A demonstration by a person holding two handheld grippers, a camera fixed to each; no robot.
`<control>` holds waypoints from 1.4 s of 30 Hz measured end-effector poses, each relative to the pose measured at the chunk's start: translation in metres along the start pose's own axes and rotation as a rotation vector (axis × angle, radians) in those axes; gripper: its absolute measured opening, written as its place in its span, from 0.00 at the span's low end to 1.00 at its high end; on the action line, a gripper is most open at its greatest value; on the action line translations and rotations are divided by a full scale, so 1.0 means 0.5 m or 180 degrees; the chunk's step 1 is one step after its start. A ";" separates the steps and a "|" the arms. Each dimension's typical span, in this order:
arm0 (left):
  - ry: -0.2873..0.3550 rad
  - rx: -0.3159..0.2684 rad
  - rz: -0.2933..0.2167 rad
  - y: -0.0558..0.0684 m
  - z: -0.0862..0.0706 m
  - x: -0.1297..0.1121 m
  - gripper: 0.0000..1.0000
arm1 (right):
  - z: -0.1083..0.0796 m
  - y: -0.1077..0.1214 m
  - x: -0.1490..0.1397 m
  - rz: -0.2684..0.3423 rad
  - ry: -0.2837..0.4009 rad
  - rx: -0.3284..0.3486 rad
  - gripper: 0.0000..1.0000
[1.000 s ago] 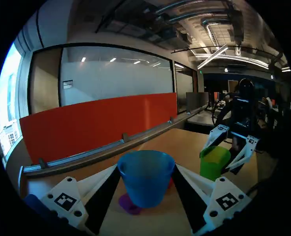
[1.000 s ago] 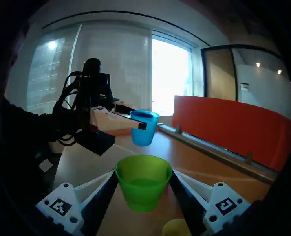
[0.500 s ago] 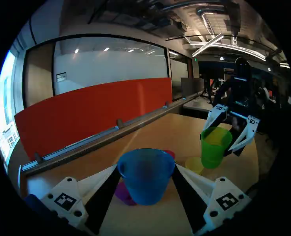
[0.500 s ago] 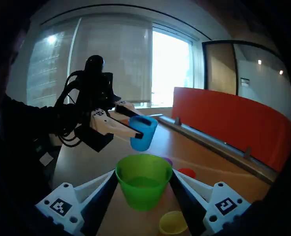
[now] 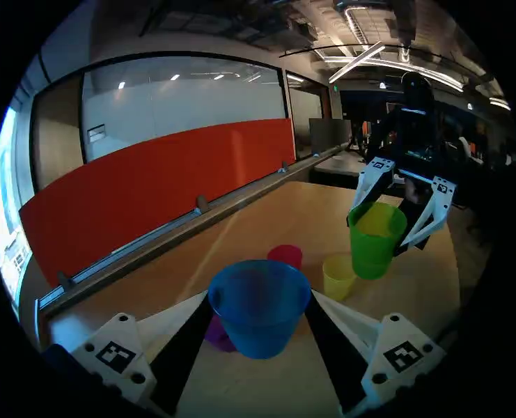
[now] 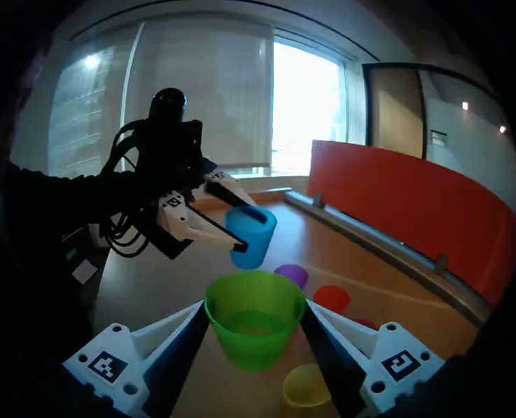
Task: Pour water
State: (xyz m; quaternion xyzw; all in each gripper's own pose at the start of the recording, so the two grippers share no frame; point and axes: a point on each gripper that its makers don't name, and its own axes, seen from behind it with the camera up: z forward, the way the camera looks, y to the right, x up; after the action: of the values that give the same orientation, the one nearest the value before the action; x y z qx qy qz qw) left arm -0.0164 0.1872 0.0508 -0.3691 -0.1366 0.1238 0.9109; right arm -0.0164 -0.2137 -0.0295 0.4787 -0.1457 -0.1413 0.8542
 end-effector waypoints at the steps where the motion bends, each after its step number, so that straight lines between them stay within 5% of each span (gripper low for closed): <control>1: -0.0011 -0.0010 -0.0002 0.002 0.001 -0.003 0.88 | 0.000 0.000 -0.002 -0.0007 -0.0013 0.0002 0.91; 23: -0.0418 -0.0272 -0.0012 0.059 0.041 -0.134 0.88 | 0.045 -0.025 -0.100 -0.0016 -0.0378 0.0151 0.91; 42: -0.0725 -0.0385 0.0052 0.082 0.095 -0.233 0.88 | 0.101 -0.021 -0.191 -0.0067 -0.0644 0.0235 0.91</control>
State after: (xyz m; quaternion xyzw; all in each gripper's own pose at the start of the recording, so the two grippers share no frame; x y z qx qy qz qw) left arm -0.1463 0.2080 0.0363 -0.4080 -0.2433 0.1639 0.8646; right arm -0.1247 -0.2217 -0.0239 0.4946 -0.2313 -0.1925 0.8154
